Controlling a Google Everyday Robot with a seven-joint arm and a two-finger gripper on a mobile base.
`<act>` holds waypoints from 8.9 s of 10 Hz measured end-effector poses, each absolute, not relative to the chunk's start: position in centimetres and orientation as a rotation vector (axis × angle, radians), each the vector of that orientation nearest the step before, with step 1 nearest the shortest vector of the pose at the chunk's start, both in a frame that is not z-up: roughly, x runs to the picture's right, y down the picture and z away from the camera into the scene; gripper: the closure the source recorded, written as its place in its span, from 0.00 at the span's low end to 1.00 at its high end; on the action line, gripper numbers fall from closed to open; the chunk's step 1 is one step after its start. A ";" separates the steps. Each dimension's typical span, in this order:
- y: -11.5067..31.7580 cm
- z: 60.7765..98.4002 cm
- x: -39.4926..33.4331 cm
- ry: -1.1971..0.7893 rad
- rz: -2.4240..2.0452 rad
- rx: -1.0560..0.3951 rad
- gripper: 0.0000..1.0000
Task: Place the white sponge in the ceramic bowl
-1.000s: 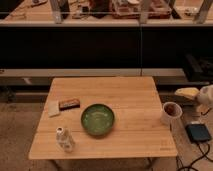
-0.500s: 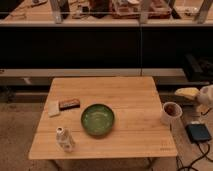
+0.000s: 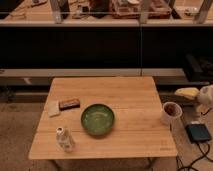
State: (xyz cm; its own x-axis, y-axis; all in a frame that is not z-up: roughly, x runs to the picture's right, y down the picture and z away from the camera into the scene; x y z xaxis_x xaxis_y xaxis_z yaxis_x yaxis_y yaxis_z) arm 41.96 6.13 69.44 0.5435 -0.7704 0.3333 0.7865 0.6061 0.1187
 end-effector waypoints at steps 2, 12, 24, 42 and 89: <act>6.1 69.4 42.0 -0.372 -0.924 -0.047 0.20; -2.5 61.3 25.3 -0.391 -1.348 0.127 0.20; 2.1 58.8 9.7 -0.450 -1.782 0.142 0.20; -2.8 78.1 -32.2 -0.660 -2.114 0.038 0.20; 11.5 89.5 -33.8 -0.860 -1.863 -0.002 0.20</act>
